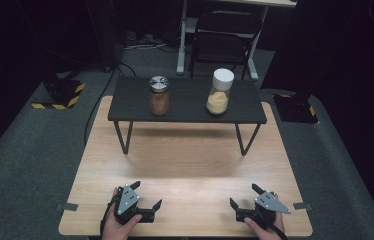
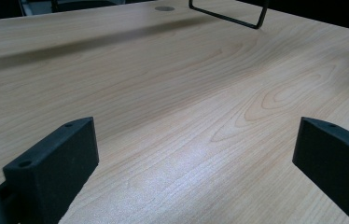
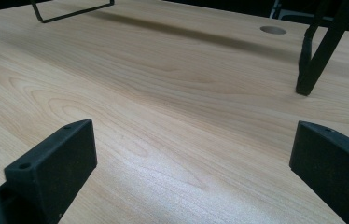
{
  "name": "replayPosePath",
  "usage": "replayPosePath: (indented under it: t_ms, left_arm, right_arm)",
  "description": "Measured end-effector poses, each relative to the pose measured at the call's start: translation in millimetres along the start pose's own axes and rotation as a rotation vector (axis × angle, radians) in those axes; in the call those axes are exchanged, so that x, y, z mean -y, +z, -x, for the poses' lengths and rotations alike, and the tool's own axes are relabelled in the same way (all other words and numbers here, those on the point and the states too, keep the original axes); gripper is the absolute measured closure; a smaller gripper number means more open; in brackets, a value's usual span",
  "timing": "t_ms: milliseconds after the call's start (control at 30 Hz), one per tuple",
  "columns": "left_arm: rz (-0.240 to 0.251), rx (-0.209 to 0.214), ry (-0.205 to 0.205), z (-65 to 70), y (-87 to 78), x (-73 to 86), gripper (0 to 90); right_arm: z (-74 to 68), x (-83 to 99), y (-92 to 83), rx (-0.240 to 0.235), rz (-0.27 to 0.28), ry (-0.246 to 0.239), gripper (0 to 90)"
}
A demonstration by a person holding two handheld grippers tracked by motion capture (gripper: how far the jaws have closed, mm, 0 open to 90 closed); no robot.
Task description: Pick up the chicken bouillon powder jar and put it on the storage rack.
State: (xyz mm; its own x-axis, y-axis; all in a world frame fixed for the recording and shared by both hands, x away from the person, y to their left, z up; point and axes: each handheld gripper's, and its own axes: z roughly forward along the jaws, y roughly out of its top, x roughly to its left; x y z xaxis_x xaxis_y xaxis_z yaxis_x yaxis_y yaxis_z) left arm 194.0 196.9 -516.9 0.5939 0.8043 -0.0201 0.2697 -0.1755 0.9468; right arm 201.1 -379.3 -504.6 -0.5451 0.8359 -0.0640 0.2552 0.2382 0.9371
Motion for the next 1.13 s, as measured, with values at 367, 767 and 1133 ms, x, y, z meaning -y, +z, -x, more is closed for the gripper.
replayPosePath:
  t_ms: [367, 767, 1133]
  left_arm:
    - [0.011, 0.003, 0.014, 1.0, -1.5, 1.8, 0.4]
    - [0.003, 0.008, -0.001, 0.1, 0.6, 0.2, 0.4]
    - [-0.005, 0.009, -0.002, -0.4, 1.0, -1.0, 0.4]
  right_arm:
    - [-1.2, -3.3, 2.3, -0.004, -0.011, -0.017, 0.3]
    - [0.8, -3.4, 2.5, -0.011, -0.015, 0.000, 0.3]
    - [-0.3, -0.3, 0.7, -0.015, 0.000, -0.016, 0.3]
